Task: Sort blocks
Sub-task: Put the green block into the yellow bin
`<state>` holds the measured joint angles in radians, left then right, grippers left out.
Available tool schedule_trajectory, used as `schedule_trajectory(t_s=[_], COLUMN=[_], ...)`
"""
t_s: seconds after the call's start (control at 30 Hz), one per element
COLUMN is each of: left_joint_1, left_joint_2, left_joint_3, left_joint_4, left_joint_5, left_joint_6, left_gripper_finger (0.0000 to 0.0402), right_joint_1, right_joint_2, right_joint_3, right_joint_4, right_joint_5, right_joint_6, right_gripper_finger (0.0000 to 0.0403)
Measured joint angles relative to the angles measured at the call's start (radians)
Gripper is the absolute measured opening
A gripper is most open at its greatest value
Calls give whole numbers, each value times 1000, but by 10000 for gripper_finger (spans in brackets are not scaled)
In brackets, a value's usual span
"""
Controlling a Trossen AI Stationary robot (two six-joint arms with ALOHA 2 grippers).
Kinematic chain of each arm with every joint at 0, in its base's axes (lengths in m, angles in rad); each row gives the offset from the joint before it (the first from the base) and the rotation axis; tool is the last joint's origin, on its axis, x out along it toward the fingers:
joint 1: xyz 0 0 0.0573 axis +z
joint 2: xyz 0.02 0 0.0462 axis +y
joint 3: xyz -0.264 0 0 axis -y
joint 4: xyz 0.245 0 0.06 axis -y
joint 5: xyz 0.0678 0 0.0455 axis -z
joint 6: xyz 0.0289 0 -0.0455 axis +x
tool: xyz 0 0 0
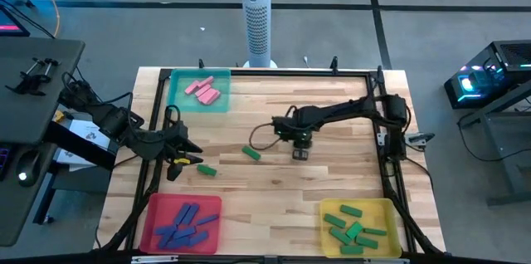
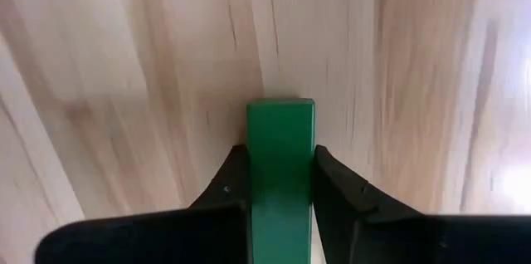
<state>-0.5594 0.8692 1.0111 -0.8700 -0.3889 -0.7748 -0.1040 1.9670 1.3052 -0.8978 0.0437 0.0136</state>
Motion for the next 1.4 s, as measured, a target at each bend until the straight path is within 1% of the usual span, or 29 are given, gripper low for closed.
schedule_trajectory(t_s=[0.07, 0.13, 0.27, 0.33, 0.43, 0.5, 0.6, 0.67, 0.77, 0.83, 0.9, 1.0, 1.1, 1.2, 1.3, 1.4], left_joint_1=[0, 0, -14, -19, -19, -18, -18, -18, -17, -17, -17, -17, -17, -17, -17, -17], left_joint_2=[0, 0, 0, 2, 4, 3, 4, 4, 4, 4, 4, 4, 4, 4, 4, 4], left_joint_3=[0, 0, 0, 0, 0, 0, 0, 0, 0, 0, 0, 0, 0, 0, 0, 0], left_joint_4=[0, 0, 0, 0, 1, 1, 1, 2, 2, 2, 2, 2, 2, 2, 2, 2], left_joint_5=[21, 44, 52, 40, 28, 13, -24, -50, -73, -81, -89, -93, -93, -93, -94, -94], left_joint_6=[1, 1, 20, 46, 83, 106, 141, 165, 188, 196, 196, 196, 196, 208, 210, 210], left_gripper_finger=[147, 147, 147, 147, 147, 147, 147, 147, 147, 147, 147, 147, 147, 147, 147, 147], right_joint_1=[16, 40, 141, 216, 357, 466, 637, 749, 889, 951, 989, 1005, 988, 967, 944, 931], right_joint_2=[-52, -132, -357, -485, -670, -767, -855, -865, -830, -787, -735, -665, -605, -555, -513, -478], right_joint_3=[-61, -154, -337, -396, -423, -418, -407, -407, -407, -407, -408, -408, -408, -408, -408, -408], right_joint_4=[7, 6, -4, -37, -62, -37, 72, 113, 186, 227, 246, 265, 271, 282, 282, 283], right_joint_5=[7, 7, 5, -4, -28, -22, 5, -1, -12, -15, -14, -18, -52, -117, -192, -213], right_joint_6=[66, 170, 455, 625, 903, 1074, 1251, 1356, 1499, 1568, 1626, 1708, 1743, 1744, 1693, 1659], right_gripper_finger=[49, 49, 49, 49, 49, 49, 49, 49, 49, 49, 54, 74, 96, 109, 114, 116])
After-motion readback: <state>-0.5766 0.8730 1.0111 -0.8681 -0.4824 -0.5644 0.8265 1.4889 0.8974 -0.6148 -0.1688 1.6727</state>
